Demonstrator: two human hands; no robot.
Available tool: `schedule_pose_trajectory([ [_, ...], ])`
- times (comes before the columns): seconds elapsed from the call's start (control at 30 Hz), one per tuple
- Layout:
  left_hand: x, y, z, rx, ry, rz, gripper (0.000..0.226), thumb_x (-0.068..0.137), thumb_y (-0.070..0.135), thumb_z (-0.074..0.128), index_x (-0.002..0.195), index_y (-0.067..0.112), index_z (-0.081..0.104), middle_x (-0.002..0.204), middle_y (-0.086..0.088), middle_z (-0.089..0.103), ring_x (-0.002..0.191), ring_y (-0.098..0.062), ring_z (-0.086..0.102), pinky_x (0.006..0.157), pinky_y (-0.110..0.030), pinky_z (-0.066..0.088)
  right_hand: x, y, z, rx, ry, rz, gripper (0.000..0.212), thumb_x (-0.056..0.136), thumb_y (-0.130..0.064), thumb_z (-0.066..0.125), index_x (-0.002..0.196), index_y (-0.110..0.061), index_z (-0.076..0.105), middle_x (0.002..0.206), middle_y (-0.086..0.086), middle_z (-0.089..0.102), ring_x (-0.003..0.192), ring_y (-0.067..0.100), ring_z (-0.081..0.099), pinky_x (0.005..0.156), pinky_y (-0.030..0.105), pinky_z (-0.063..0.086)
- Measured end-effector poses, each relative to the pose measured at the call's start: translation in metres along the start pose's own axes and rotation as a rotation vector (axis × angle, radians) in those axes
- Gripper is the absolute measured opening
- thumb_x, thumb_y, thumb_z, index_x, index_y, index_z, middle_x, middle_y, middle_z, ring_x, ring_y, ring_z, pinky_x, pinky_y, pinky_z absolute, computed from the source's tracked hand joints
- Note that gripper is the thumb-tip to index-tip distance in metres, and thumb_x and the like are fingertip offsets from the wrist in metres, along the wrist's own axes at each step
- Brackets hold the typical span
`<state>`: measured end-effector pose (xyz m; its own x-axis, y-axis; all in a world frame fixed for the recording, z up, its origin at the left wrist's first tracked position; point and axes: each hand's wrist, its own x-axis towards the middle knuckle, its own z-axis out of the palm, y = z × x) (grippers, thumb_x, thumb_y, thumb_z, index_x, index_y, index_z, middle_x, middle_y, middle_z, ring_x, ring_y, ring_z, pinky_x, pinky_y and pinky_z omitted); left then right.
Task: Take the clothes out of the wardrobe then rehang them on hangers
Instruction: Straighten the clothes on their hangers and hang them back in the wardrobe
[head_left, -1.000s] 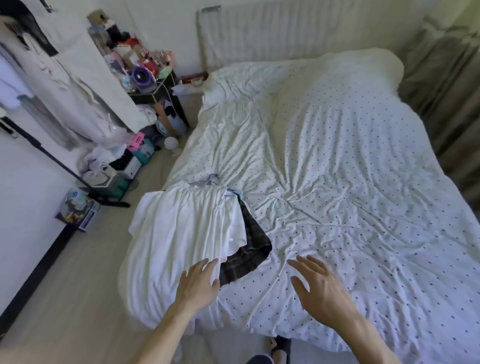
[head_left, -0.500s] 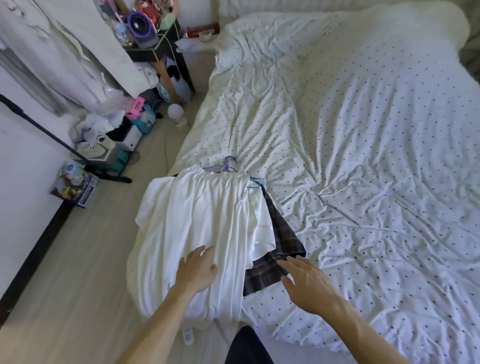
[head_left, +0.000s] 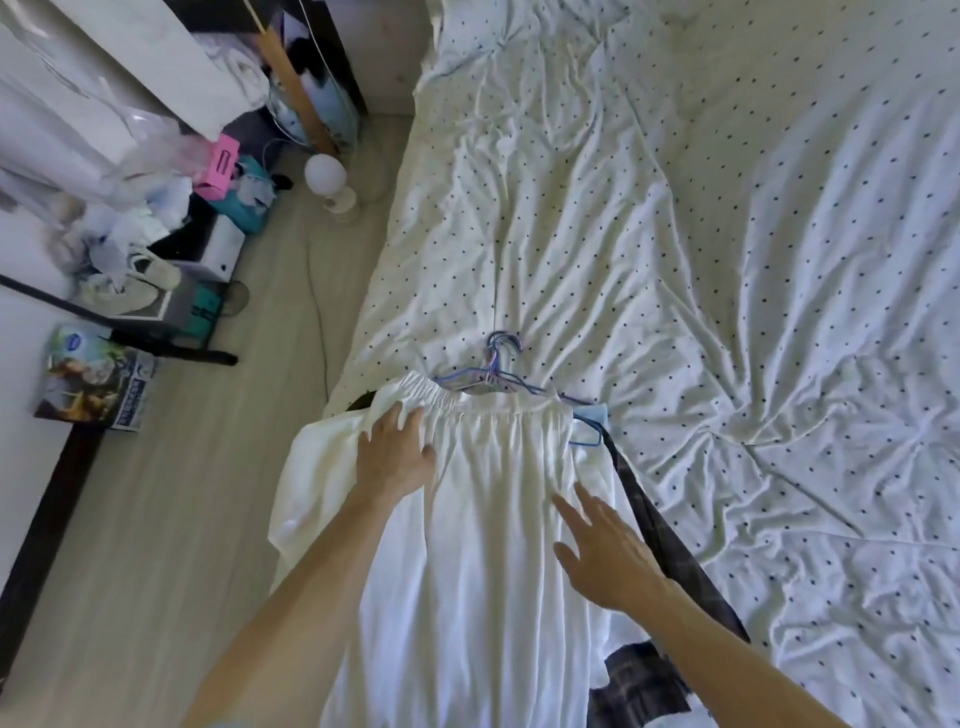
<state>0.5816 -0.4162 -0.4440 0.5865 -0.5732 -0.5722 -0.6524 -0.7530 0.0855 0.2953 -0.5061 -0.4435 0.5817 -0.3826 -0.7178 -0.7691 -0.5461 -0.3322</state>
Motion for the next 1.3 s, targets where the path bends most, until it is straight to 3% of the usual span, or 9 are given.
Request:
schedule_pose_trajectory([
  [0.23, 0.098, -0.012, -0.003, 0.033, -0.035, 0.0, 0.065, 0.098, 0.033, 0.047, 0.156, 0.025, 0.021, 0.163, -0.004, 0.021, 0.149, -0.026, 0.021, 0.117, -0.052, 0.02, 0.046, 0.002, 0.016, -0.033, -0.123, 0.051, 0.071, 0.104, -0.045, 0.037, 0.156, -0.04, -0.01, 0.16, -0.006, -0.033, 0.152, 0.023, -0.017, 0.123, 0.048, 0.013],
  [0.33, 0.127, -0.014, 0.003, 0.114, -0.098, 0.04, 0.061, 0.095, 0.032, 0.043, 0.153, 0.027, 0.027, 0.156, -0.002, 0.034, 0.144, -0.025, 0.028, 0.115, -0.055, 0.022, 0.054, 0.008, 0.017, -0.03, -0.149, 0.044, 0.071, 0.104, -0.044, 0.037, 0.156, -0.042, -0.01, 0.16, -0.009, -0.033, 0.152, 0.021, -0.016, 0.123, 0.047, 0.017],
  [0.47, 0.145, -0.013, 0.012, 0.072, -0.077, 0.029, 0.042, 0.093, 0.035, 0.046, 0.134, 0.034, 0.052, 0.132, -0.004, 0.054, 0.126, -0.028, 0.047, 0.107, -0.048, 0.033, 0.057, 0.013, 0.012, 0.002, -0.177, 0.029, 0.067, 0.104, -0.043, 0.037, 0.156, -0.044, -0.004, 0.162, -0.011, -0.027, 0.153, 0.018, -0.012, 0.122, 0.045, 0.02],
  [0.6, 0.144, -0.004, 0.008, 0.028, 0.081, 0.09, 0.017, 0.094, 0.037, 0.053, 0.102, 0.025, 0.062, 0.107, -0.007, 0.061, 0.091, -0.03, 0.06, 0.081, -0.04, 0.044, 0.052, 0.015, 0.003, 0.08, -0.202, 0.05, 0.063, 0.102, -0.045, 0.04, 0.157, -0.042, 0.008, 0.165, -0.011, -0.017, 0.154, 0.016, -0.003, 0.12, 0.042, 0.024],
  [0.73, 0.102, 0.01, -0.012, -0.155, 0.198, 0.163, 0.016, 0.093, 0.04, 0.057, 0.091, 0.025, 0.055, 0.089, -0.004, 0.06, 0.077, -0.032, 0.058, 0.067, -0.038, 0.044, 0.033, 0.01, -0.012, 0.41, -0.085, 0.163, 0.056, 0.099, -0.05, 0.047, 0.151, -0.032, 0.035, 0.162, -0.006, 0.027, 0.146, 0.016, 0.03, 0.117, 0.033, 0.027],
  [0.87, 0.02, 0.018, -0.017, -0.354, 0.239, 0.167, 0.018, 0.088, 0.042, 0.062, 0.084, 0.028, 0.051, 0.076, 0.006, 0.059, 0.076, -0.028, 0.055, 0.064, -0.034, 0.04, -0.005, -0.007, -0.032, 0.82, 0.086, 0.239, 0.04, 0.097, -0.048, 0.057, 0.13, -0.026, 0.057, 0.13, -0.005, 0.063, 0.109, 0.009, 0.061, 0.093, 0.027, 0.045],
  [1.07, -0.122, 0.064, -0.007, -0.4, 0.277, 0.17, 0.023, 0.083, 0.039, 0.068, 0.075, 0.031, 0.047, 0.06, 0.012, 0.05, 0.074, -0.024, 0.06, 0.063, -0.031, 0.031, -0.092, -0.031, -0.055, 1.577, 0.123, 0.181, 0.025, 0.096, -0.04, 0.061, 0.119, -0.029, 0.059, 0.115, -0.003, 0.07, 0.097, 0.019, 0.074, 0.086, 0.039, 0.056],
  [1.2, -0.215, 0.128, -0.006, -0.56, 0.243, 0.169, 0.034, 0.066, 0.07, 0.054, 0.076, 0.037, 0.05, 0.057, 0.013, 0.057, 0.058, -0.004, 0.053, 0.054, -0.02, 0.029, -0.167, -0.012, -0.063, 1.797, 0.428, 0.169, 0.019, 0.097, -0.029, 0.063, 0.108, -0.015, 0.069, 0.106, 0.001, 0.075, 0.093, 0.018, 0.074, 0.082, 0.034, 0.054],
  [1.3, -0.278, 0.192, -0.011, -0.594, 0.221, 0.269, 0.039, 0.061, 0.073, 0.048, 0.08, 0.039, 0.052, 0.056, 0.016, 0.059, 0.058, -0.001, 0.055, 0.056, -0.025, 0.033, -0.238, 0.028, -0.067, 1.833, 0.663, 0.129, 0.015, 0.098, -0.023, 0.062, 0.094, -0.012, 0.071, 0.092, 0.001, 0.077, 0.083, 0.015, 0.072, 0.074, 0.028, 0.051],
])
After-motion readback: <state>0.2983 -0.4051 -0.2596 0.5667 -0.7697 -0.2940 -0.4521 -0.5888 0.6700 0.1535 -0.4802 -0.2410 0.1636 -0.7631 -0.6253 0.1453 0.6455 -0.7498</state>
